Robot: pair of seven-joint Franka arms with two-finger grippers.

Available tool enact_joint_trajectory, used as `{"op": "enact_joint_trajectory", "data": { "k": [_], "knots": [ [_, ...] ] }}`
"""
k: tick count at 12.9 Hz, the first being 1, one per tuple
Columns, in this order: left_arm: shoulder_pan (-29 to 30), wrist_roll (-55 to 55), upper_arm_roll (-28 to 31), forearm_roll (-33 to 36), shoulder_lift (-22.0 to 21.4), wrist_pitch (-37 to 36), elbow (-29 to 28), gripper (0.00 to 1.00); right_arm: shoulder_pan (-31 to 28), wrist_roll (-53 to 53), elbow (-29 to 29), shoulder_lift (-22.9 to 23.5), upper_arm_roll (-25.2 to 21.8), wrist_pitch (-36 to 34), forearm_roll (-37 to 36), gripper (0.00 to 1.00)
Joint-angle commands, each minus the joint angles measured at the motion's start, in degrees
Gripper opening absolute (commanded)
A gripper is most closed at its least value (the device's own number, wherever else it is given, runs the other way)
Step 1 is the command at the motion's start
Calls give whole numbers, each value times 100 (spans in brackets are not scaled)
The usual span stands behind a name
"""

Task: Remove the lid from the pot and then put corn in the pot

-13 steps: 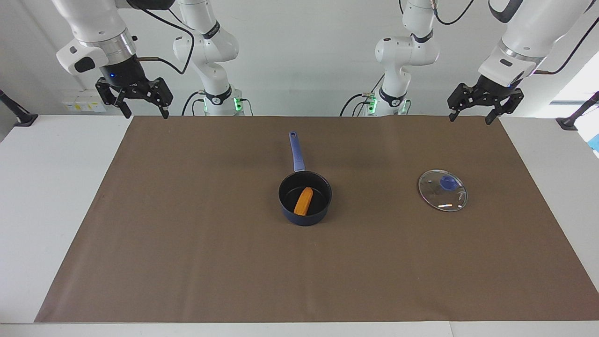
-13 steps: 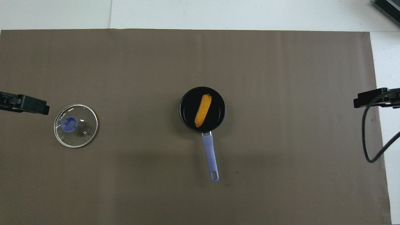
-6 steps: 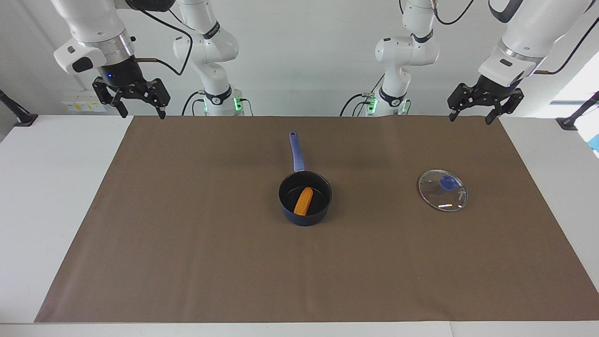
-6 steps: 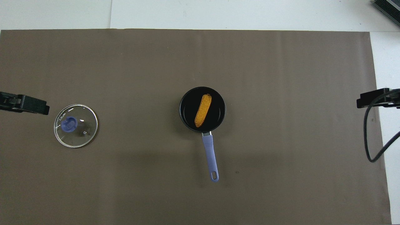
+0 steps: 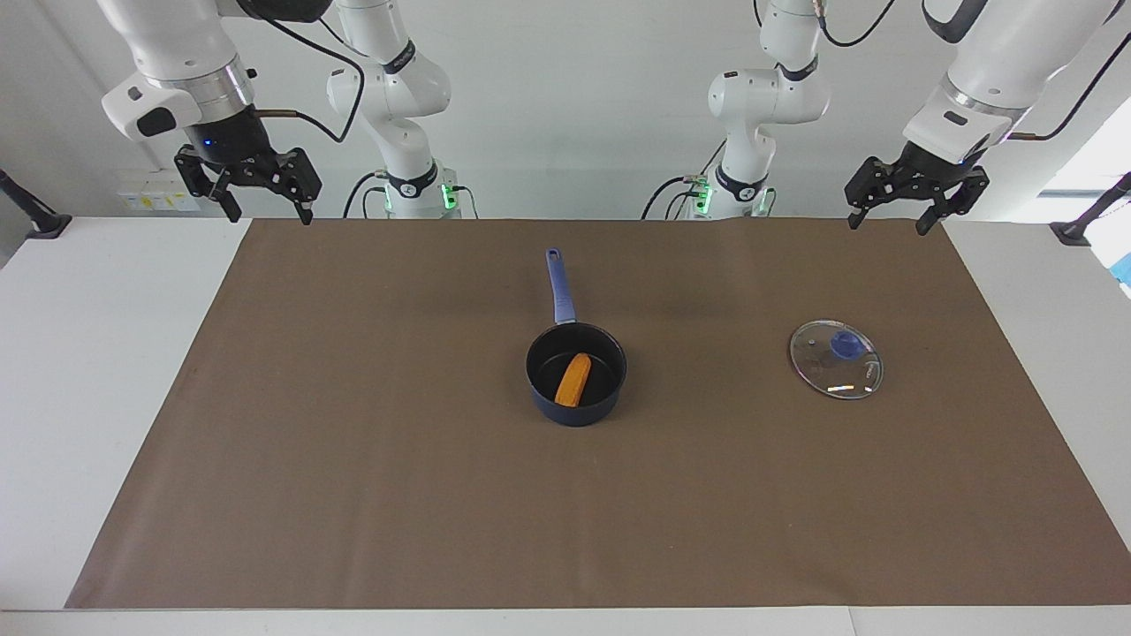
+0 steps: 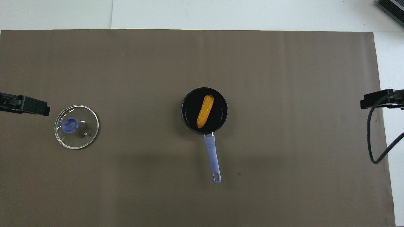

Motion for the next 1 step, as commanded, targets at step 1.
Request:
{"op": "enact_joint_trajectory", "data": {
  "k": [1],
  "knots": [
    [11, -14, -7, 12, -63, -69, -23, 100, -54, -182, -74, -83, 25, -83, 122, 100]
  ]
}}
